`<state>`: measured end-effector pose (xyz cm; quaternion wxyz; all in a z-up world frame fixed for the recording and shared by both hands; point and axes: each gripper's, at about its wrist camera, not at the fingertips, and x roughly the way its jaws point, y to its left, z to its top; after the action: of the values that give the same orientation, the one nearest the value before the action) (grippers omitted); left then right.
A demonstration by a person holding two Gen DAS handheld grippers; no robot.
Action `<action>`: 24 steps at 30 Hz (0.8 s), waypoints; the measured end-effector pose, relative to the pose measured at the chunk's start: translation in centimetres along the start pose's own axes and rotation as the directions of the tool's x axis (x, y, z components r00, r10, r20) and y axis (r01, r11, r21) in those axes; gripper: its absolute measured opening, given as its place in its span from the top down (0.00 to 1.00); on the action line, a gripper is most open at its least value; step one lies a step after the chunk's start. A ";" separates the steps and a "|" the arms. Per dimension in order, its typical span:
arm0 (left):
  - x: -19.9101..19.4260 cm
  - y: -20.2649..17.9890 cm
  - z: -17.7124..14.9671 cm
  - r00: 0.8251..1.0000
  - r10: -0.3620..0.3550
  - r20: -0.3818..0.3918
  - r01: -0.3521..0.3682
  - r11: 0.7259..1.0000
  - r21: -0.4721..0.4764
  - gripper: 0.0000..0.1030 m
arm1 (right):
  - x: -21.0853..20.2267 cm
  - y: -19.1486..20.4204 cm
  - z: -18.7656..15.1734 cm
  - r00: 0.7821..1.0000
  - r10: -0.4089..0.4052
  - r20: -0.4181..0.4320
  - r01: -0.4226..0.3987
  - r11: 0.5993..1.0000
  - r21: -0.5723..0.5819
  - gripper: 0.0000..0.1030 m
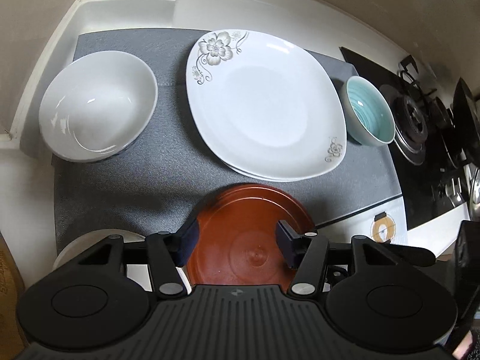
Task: Organize plates and bowls
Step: 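Grasp the rim of the terracotta-brown plate with both tools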
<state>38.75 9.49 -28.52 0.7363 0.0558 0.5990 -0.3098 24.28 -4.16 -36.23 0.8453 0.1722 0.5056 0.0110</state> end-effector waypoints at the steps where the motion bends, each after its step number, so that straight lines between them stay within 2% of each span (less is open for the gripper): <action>1: 0.0 -0.2 -0.1 1.000 0.002 0.000 -0.002 1.000 0.007 0.43 | -0.1 -0.1 -0.3 1.000 0.003 0.005 -0.003 1.000 0.006 0.77; 3: -0.1 -0.5 -0.4 1.000 0.011 0.003 -0.011 1.000 0.024 0.42 | -0.5 -0.6 -0.7 1.000 -0.003 0.007 0.003 1.000 0.024 0.85; 8: 0.6 -1.6 -0.9 1.000 0.026 -0.013 -0.025 0.997 0.070 0.42 | -2.3 -2.4 -1.5 0.987 -0.150 0.057 0.148 0.988 0.042 0.91; 12: 1.4 -2.2 -1.3 0.999 0.017 -0.039 -0.014 0.995 0.098 0.42 | -4.0 -3.7 -2.0 0.985 -0.156 0.079 0.148 0.984 0.101 0.91; 16: 2.5 -3.0 -2.1 0.996 -0.040 -0.082 0.053 0.984 0.172 0.42 | -4.5 -4.3 -2.2 0.986 -0.137 0.090 0.125 0.984 0.128 0.88; 18: 3.2 -3.2 -2.5 0.995 -0.025 -0.099 0.043 0.982 0.184 0.46 | -4.3 -4.3 -2.3 0.986 -0.148 0.081 0.137 0.983 0.126 0.87; 19: 3.7 -3.2 -2.6 0.994 -0.006 -0.107 0.026 0.982 0.187 0.49 | -4.1 -4.1 -2.3 0.986 -0.147 0.079 0.136 0.983 0.125 0.85; 21: 4.4 -2.9 -2.7 0.993 0.001 -0.116 0.019 0.984 0.177 0.59 | -3.9 -3.9 -2.2 0.987 -0.139 0.079 0.129 0.984 0.119 0.73; 22: 4.7 -2.5 -2.6 0.992 -0.014 -0.127 0.033 0.987 0.154 0.60 | -3.8 -4.0 -2.2 0.987 -0.140 0.079 0.131 0.985 0.117 0.59; 23: 4.9 -2.2 -2.6 0.990 -0.039 -0.133 0.057 0.990 0.132 0.66 | -3.8 -4.0 -2.2 0.987 -0.139 0.079 0.129 0.984 0.120 0.51; 24: 5.2 -1.9 -2.6 0.988 -0.059 -0.142 0.076 0.991 0.112 0.67 | -3.7 -4.1 -2.3 0.988 -0.134 0.077 0.124 0.984 0.126 0.49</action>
<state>36.02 7.10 -33.47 0.6775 0.1001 0.6309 -0.3647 19.86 -8.10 -35.30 0.8530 0.1902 0.4791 -0.0815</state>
